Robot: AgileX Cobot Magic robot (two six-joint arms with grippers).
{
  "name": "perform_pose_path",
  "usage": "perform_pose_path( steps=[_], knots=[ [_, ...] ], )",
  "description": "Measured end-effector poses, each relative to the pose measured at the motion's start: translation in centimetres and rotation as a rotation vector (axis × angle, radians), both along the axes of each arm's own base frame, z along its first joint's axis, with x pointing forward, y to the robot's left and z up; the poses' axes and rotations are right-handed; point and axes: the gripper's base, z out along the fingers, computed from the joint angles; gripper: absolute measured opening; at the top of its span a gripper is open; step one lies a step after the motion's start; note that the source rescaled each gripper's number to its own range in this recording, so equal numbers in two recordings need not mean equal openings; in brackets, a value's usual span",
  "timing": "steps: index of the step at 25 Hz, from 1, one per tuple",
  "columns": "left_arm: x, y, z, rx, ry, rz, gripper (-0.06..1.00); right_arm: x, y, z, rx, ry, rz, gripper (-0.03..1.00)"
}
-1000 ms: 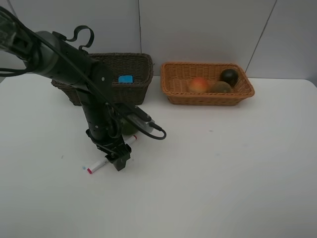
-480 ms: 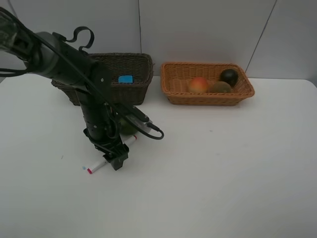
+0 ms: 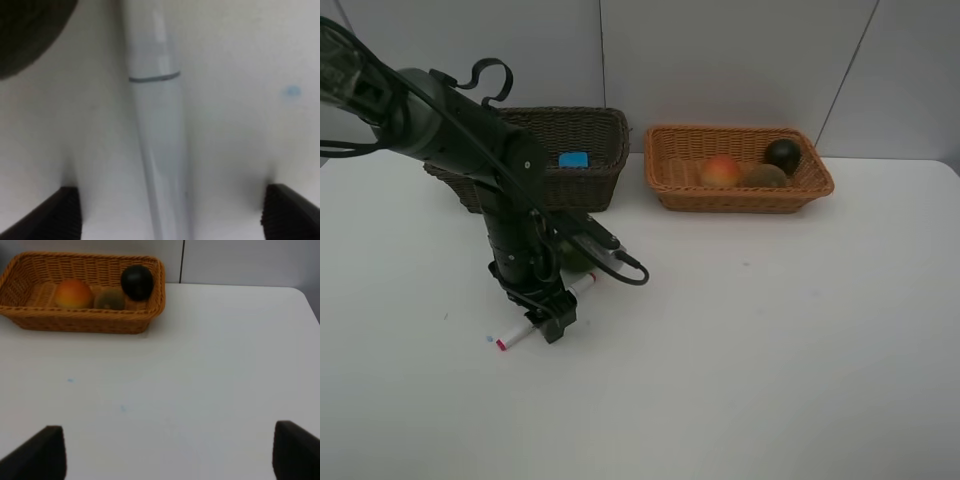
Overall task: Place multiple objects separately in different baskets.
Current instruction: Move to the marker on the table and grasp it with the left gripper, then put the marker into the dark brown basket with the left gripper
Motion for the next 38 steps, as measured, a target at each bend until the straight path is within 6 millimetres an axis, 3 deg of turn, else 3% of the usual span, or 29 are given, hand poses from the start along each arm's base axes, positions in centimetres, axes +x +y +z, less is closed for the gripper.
perform_pose_path(
  steps=[1,3,4,23,27,30,34,38],
  knots=[
    [0.0,0.0,0.0,0.001,0.000,0.000,0.69,0.0,0.0,0.0,0.000,0.000,0.000,1.00],
    [0.0,0.0,-0.1,0.002,0.003,0.001,0.25,0.0,0.0,0.0,0.000,0.000,0.000,1.00],
    [0.0,0.0,-0.1,0.003,0.005,0.000,0.12,0.0,0.0,0.0,0.000,0.000,0.000,1.00],
    [-0.1,0.0,-0.1,0.004,0.008,0.000,0.16,0.0,0.0,0.0,0.001,0.000,0.000,1.00],
    [-0.2,0.1,0.8,0.004,0.009,0.000,0.16,0.0,0.0,0.0,0.001,0.000,0.000,1.00],
    [-0.4,0.2,3.4,-0.019,-0.022,-0.001,0.16,0.0,0.0,0.0,0.001,0.000,0.000,1.00],
    [-0.4,0.2,8.8,-0.079,-0.108,-0.001,0.16,0.0,0.0,0.0,0.001,0.000,0.000,1.00],
    [0.9,0.1,14.4,-0.153,-0.289,0.004,0.16,0.0,0.0,0.0,0.001,0.000,0.000,1.00]
  ],
)
